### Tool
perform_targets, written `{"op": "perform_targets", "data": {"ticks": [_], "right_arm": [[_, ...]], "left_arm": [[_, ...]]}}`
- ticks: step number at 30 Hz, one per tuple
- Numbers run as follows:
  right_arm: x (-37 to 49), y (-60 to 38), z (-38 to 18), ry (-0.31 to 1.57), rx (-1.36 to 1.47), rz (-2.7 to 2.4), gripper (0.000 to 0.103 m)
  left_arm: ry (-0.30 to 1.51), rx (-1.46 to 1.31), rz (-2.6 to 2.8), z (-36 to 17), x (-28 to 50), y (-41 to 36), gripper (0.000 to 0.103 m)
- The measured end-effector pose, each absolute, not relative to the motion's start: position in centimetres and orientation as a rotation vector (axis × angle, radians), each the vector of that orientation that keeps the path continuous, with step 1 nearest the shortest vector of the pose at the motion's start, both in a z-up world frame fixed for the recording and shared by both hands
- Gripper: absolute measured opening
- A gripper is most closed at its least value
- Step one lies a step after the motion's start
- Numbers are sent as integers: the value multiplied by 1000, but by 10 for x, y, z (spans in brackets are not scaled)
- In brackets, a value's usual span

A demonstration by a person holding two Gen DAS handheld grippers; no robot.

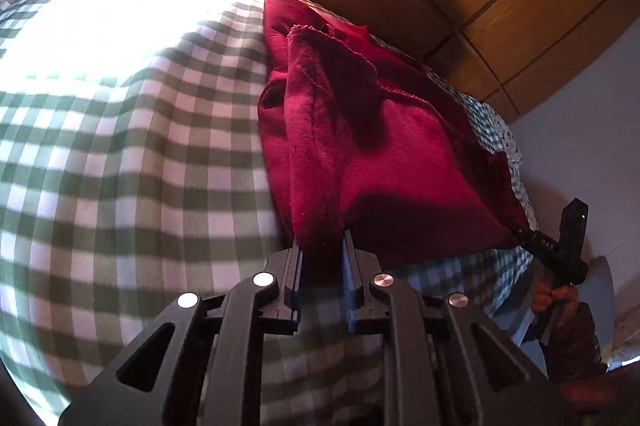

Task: Fold small clothes

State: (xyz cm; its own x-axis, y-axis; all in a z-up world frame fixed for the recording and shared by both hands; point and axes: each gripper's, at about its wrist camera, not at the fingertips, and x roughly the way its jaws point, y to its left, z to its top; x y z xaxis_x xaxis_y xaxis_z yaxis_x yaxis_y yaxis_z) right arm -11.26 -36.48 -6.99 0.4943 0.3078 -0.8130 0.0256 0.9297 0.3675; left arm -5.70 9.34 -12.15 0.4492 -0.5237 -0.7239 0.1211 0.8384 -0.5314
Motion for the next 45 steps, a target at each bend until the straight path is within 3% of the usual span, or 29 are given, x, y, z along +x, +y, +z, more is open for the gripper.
{"op": "perform_targets", "data": {"ticks": [5,8,9,10,11,12,21,23,27,29,37,45], "right_arm": [[-170,-365,-70,1126,299,218,24],[-184,-366,-69,1148,303,236,24],[-185,-367,-67,1144,302,232,29],[-183,-369,-64,1134,305,210,40],[-180,-374,-62,1122,323,196,51],[-177,-376,-59,1106,332,180,54],[-123,-367,-53,1016,207,79,55],[-115,-365,-54,1014,190,87,45],[-110,-358,-54,1020,163,78,24],[-114,-359,-47,1013,167,83,7],[-121,-355,11,896,133,140,7],[-42,-353,21,851,163,111,7]], "left_arm": [[1085,-441,-490,-131,-109,95,15],[1085,-453,-456,-131,-120,102,22],[1067,-472,-438,-128,-118,107,30],[1048,-494,-418,-126,-113,110,38],[1025,-511,-392,-123,-108,115,40],[1010,-518,-376,-121,-103,118,41],[963,-428,-353,-114,-38,95,46],[956,-411,-367,-112,-27,86,46],[955,-341,-358,-109,-21,77,13],[937,-336,-376,-102,-24,80,8],[820,-321,-431,-59,-36,92,7],[786,-322,-348,-44,26,98,7]]}}
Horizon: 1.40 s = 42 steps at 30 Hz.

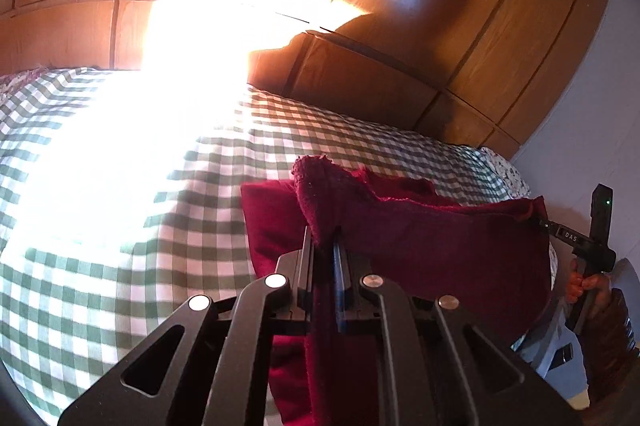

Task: Fold small clothes

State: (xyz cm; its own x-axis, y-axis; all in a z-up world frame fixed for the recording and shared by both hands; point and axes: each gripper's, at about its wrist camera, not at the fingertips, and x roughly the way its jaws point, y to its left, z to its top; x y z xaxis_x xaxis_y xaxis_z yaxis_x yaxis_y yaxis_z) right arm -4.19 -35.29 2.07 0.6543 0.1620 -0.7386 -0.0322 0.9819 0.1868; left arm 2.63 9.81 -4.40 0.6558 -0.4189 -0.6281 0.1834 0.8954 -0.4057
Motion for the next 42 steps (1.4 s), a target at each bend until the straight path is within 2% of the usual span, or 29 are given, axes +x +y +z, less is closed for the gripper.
{"op": "perform_targets", "data": {"ticks": [5,10,13,16,17,18,19,20,21,28,29,32,34,38,39,40,41,42], "right_arm": [[20,-351,2,874,170,54,7],[72,-342,-47,967,131,-31,7],[85,-342,-87,1055,144,-71,7],[84,-344,-98,1032,164,-86,9],[84,-345,-97,1032,166,-87,17],[83,-347,-95,1033,166,-93,25],[81,-351,-92,1032,177,-102,49],[75,-357,-86,1020,207,-91,66],[71,-361,-81,1004,227,-83,67],[-9,-406,-44,945,325,-35,67],[-26,-412,-42,949,336,-28,64],[-66,-420,-43,972,385,10,55],[-86,-420,-49,998,404,49,54],[-114,-400,-71,1071,428,131,53],[-118,-392,-77,1088,402,122,45],[-119,-386,-81,1102,382,119,18],[-120,-383,-80,1098,364,115,10],[-121,-378,-73,1080,308,102,9]], "left_arm": [[813,-333,-276,-55,90,94,7],[897,-291,-193,-85,140,82,7],[978,-262,-145,-116,157,75,7],[992,-250,-127,-128,161,74,12],[993,-242,-119,-126,161,73,13],[995,-229,-103,-124,161,72,21],[996,-213,-85,-119,159,72,28],[992,-204,-70,-113,156,72,33],[975,-201,-56,-106,151,73,36],[835,-221,-144,-64,89,71,44],[829,-217,-166,-62,79,66,45],[825,-197,-225,-60,48,51,50],[835,-174,-259,-64,32,42,55],[879,-120,-277,-80,13,26,58],[901,-109,-273,-85,13,24,59],[923,-91,-260,-91,12,23,59],[932,-66,-246,-98,9,20,59],[942,-36,-235,-102,7,18,60]]}}
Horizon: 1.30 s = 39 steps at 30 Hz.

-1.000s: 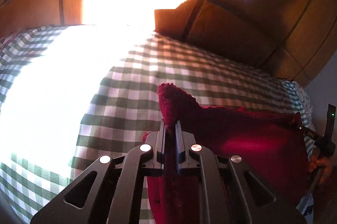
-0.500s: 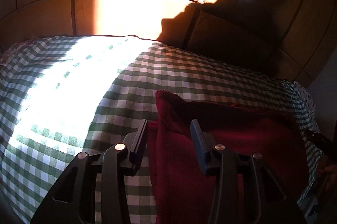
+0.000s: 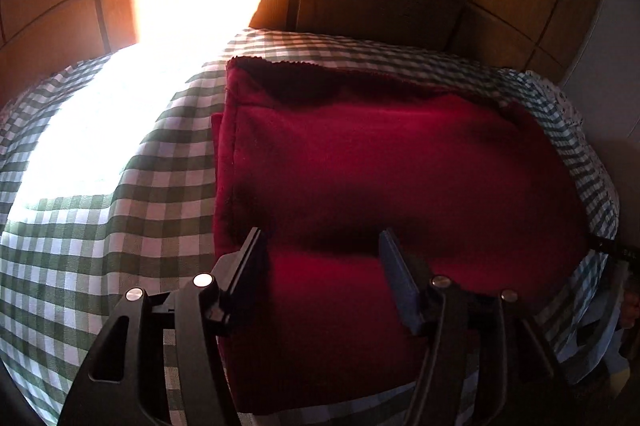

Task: Fold small clothes
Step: 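Open both grippers and release the folded jacket onto the sheet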

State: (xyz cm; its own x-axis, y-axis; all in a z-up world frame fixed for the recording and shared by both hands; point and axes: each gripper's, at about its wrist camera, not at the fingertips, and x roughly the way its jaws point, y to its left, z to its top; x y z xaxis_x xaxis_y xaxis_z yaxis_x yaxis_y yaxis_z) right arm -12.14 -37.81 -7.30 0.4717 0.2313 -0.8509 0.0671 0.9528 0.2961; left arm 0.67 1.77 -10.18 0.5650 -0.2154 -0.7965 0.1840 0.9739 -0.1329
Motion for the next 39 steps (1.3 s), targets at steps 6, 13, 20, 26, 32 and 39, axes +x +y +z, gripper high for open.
{"op": "perform_targets", "data": {"ticks": [6,13,20,26,32,39], "right_arm": [[-118,-359,-86,1079,73,23,8],[-132,-372,-59,1009,139,-44,54],[-122,-314,-38,945,128,129,54],[-115,-251,-58,999,64,250,54],[-117,-241,-66,1008,-4,227,57],[-121,-250,-92,952,-117,204,58]], "left_arm": [[931,-9,-221,-105,-5,14,59],[874,-187,-173,-82,-24,74,72],[911,-370,-160,-104,-59,140,70],[915,-375,-299,-114,-73,143,64],[990,-353,-375,-134,-58,121,18],[1014,-213,-360,-127,-65,99,14]]}}
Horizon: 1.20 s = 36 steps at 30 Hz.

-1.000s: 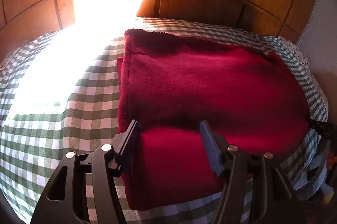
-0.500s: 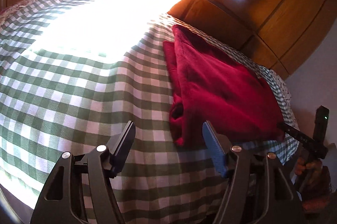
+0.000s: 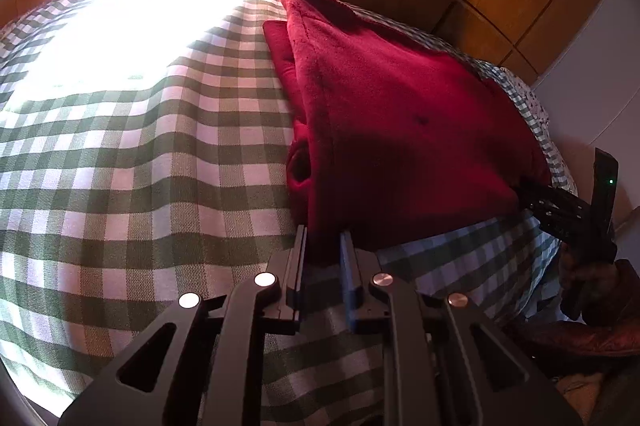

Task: Fold small clothes
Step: 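Open both grippers and release the folded jacket onto the sheet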

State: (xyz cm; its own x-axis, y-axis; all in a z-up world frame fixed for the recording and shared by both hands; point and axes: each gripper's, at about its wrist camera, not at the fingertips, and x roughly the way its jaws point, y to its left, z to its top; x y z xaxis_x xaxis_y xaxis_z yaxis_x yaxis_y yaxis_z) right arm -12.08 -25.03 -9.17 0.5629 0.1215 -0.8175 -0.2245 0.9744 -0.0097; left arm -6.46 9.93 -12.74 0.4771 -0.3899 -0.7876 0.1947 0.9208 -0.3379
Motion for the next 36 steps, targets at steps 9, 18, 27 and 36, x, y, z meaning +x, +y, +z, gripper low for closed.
{"op": "perform_targets", "data": {"ticks": [9,18,27,36], "right_arm": [[-123,-234,-62,941,-59,218,60],[-134,-192,-56,925,-77,336,60],[-134,-187,-84,988,-70,329,60],[-136,-184,-89,969,-82,323,62]], "left_arm": [[857,-164,-394,-69,-67,68,36],[895,41,-272,-85,-50,4,56],[939,41,-249,-94,-49,6,56],[924,31,-226,-91,-49,11,64]]}}
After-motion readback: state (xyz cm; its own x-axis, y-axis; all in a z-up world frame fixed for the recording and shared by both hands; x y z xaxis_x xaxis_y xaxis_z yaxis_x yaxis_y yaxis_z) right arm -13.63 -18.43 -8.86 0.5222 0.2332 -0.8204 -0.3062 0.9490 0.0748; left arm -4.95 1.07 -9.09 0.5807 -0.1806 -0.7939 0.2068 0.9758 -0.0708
